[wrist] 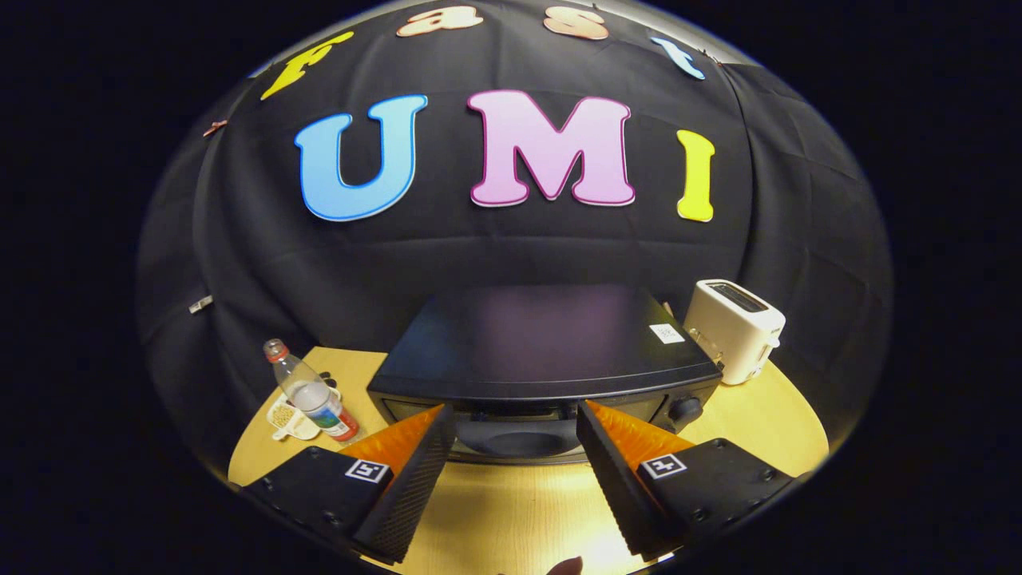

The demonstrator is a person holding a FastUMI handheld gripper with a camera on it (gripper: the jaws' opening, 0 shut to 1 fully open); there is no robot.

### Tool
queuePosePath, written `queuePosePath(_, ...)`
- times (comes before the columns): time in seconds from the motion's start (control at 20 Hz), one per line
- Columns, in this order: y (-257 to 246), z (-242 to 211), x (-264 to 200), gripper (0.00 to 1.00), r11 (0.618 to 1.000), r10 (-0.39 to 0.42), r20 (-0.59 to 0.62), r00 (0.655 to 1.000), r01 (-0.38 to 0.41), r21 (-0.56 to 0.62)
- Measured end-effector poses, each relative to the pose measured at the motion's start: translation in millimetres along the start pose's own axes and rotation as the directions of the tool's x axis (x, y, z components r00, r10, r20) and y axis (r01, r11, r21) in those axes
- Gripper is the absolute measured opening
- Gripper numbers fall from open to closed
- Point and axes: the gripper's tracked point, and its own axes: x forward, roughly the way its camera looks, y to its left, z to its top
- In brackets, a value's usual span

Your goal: Open the toaster oven, put the food inside, and close the toaster oven door.

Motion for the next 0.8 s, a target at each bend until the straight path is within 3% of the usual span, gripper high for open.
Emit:
queuePosePath(0.35,0,-6,18,0.99,1.0,-0.014,0.016,1.0,0.014,-0.005)
queuePosePath(0.8,1,-48,-22,1.0,0.999,-0.018,0.064,0.998,0.02,-0.038)
